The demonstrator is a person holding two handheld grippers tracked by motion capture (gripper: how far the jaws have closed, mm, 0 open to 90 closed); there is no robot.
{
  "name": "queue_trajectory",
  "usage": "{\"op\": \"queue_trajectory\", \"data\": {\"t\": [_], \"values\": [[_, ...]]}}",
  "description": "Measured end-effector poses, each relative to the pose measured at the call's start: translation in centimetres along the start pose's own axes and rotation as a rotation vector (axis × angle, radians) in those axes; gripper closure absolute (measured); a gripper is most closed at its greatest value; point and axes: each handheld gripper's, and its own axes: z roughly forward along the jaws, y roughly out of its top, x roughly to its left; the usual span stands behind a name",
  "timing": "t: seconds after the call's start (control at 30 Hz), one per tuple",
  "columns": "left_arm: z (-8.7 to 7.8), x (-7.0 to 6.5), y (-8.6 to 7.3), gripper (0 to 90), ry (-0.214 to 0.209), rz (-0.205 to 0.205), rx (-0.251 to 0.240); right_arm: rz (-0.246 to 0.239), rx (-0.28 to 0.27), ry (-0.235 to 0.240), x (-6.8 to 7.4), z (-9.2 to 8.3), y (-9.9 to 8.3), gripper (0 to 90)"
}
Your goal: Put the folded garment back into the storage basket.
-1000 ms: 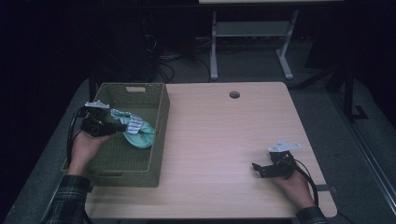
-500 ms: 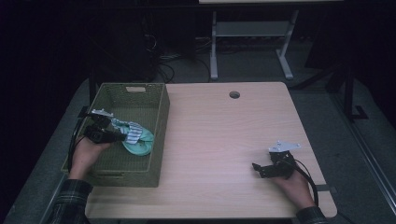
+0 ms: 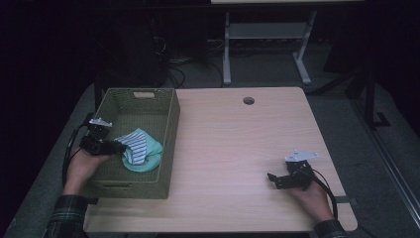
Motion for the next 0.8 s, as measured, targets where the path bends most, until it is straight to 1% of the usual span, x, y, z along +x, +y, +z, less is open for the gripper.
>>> {"op": "queue_trajectory", "data": {"t": [0.1, 0.2, 0.27, 0.3, 0.37, 0.43, 0.47, 0.6, 0.8], "values": [[-0.1, 0.0, 0.0, 53.3, -0.004, 0.003, -0.013, 0.003, 0.001, -0.002, 0.0, 0.0, 0.0, 9.2], [-0.2, -0.4, 0.2, 45.0, -0.011, -0.006, -0.036, 0.004, 0.001, -0.003, 0.0, 0.0, 0.0, 9.2], [-0.1, -0.7, 0.4, 39.9, -0.019, 0.0, -0.047, 0.004, 0.001, -0.003, 0.0, 0.0, 0.0, 9.2], [-0.2, -0.9, 0.5, 37.3, -0.022, 0.01, -0.047, 0.004, 0.001, -0.003, 0.0, 0.0, 0.0, 9.2], [-0.1, -1.4, 0.8, 33.9, -0.032, 0.01, -0.062, 0.004, 0.001, -0.003, 0.0, 0.0, 0.0, 9.2], [-0.1, -2.0, 1.1, 29.3, -0.042, 0.018, -0.066, 0.004, 0.001, -0.003, 0.0, 0.0, 0.0, 9.2], [-0.1, -2.2, 1.3, 27.4, -0.045, 0.028, -0.067, 0.004, 0.001, -0.003, 0.0, 0.0, 0.0, 9.2], [-0.2, -3.3, 2.0, 22.2, -0.067, 0.045, -0.086, 0.004, 0.001, -0.003, 0.0, 0.0, 0.0, 9.2], [-0.6, -5.0, 3.1, 16.7, -0.084, 0.065, -0.117, 0.006, 0.0, -0.006, 0.1, 0.0, 0.0, 9.2]]}}
